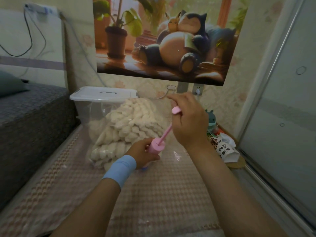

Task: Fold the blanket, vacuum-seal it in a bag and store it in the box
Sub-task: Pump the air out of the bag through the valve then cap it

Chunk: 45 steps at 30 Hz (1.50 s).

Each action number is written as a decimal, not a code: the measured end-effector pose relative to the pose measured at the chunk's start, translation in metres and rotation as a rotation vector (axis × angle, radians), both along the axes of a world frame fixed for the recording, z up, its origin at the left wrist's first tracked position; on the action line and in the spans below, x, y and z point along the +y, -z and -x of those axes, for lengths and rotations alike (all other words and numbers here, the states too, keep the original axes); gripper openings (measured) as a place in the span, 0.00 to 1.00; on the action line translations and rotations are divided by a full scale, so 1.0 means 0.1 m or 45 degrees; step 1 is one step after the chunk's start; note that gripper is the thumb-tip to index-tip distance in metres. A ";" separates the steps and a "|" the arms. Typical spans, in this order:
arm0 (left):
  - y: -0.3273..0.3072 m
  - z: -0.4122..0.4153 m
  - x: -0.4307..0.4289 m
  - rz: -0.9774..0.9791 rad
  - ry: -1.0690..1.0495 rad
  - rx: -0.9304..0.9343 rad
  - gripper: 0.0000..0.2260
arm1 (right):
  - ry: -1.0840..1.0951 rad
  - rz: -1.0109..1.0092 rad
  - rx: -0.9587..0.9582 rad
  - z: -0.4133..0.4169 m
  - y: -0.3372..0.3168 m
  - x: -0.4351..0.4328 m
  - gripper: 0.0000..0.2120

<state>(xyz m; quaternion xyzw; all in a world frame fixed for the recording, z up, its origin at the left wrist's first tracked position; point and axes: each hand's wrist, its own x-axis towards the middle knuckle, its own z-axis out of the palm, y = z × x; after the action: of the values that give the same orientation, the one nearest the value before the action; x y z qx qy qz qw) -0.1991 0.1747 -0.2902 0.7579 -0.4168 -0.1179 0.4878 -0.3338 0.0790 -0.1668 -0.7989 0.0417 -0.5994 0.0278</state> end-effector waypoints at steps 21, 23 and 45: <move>0.03 0.09 0.01 0.011 -0.011 0.102 0.17 | 0.100 -0.049 0.941 -0.15 0.82 0.02 0.23; 0.02 0.08 0.01 0.045 -0.015 0.098 0.18 | 0.086 -0.007 0.891 -0.14 0.67 0.02 0.22; -0.05 0.09 0.03 0.099 0.036 0.021 0.23 | 0.089 -0.055 -0.074 0.06 0.05 0.09 0.16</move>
<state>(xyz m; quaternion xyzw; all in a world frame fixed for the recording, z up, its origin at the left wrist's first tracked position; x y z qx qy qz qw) -0.2080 0.1777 -0.2847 0.7316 -0.4276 -0.1147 0.5185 -0.3402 0.0882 -0.1715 -0.7783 0.0816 -0.6220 0.0253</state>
